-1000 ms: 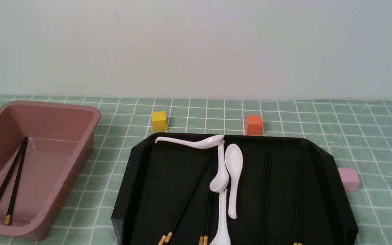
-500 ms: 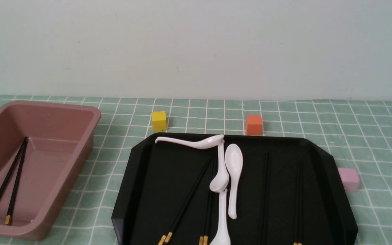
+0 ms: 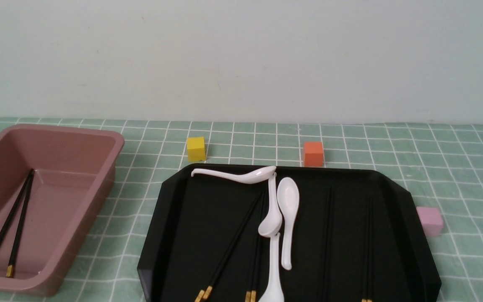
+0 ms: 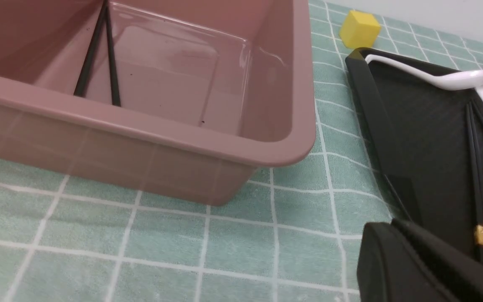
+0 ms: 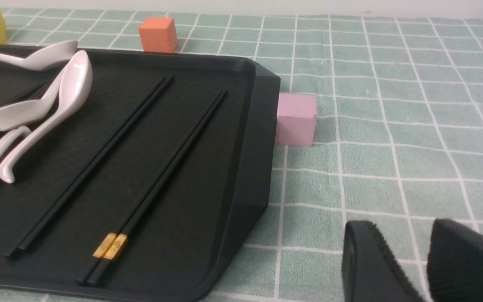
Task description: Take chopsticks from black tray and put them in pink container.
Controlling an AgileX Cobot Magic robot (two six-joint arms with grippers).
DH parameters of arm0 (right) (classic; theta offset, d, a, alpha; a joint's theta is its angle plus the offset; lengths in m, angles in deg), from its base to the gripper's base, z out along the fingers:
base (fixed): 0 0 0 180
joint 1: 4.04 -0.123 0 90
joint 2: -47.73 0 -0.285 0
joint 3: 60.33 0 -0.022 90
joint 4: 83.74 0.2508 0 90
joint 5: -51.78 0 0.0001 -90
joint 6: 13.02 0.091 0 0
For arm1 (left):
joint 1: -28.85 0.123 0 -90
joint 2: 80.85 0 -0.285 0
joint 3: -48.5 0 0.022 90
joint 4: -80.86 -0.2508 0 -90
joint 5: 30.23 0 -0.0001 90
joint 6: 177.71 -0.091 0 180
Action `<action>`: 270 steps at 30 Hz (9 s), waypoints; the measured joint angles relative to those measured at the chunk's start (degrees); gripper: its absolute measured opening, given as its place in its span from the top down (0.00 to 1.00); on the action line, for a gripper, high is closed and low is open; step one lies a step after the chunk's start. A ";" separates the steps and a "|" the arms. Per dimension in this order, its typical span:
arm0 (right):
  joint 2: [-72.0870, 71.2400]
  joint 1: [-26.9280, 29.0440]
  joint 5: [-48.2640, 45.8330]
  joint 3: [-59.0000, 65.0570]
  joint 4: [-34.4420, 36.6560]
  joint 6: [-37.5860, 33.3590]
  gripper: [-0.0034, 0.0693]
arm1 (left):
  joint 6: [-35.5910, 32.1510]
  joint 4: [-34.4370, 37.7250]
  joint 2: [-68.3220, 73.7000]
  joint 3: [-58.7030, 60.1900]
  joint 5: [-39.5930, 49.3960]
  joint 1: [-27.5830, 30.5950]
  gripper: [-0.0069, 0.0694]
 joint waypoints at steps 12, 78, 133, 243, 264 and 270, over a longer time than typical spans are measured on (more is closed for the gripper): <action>0.00 0.00 0.00 0.00 0.00 0.00 0.62 | 20.84 40.18 0.00 0.00 -1.19 0.00 0.88; 0.00 0.00 0.00 0.00 0.00 0.00 0.62 | 2.18 -7.18 109.14 -71.96 24.74 -28.68 0.44; 0.00 0.00 0.00 0.00 0.00 0.00 0.62 | -1.09 1.78 106.25 -72.73 26.43 -28.05 0.76; 0.00 0.00 0.00 0.00 0.00 0.41 0.62 | -17.07 14.69 0.16 -0.12 -5.21 5.05 0.93; 0.00 0.00 0.00 0.00 0.00 0.35 0.62 | -4.46 0.98 0.03 0.00 0.04 0.61 0.92; 0.00 0.00 0.00 0.00 0.00 0.35 0.62 | -4.46 0.91 0.03 0.00 0.04 0.61 0.91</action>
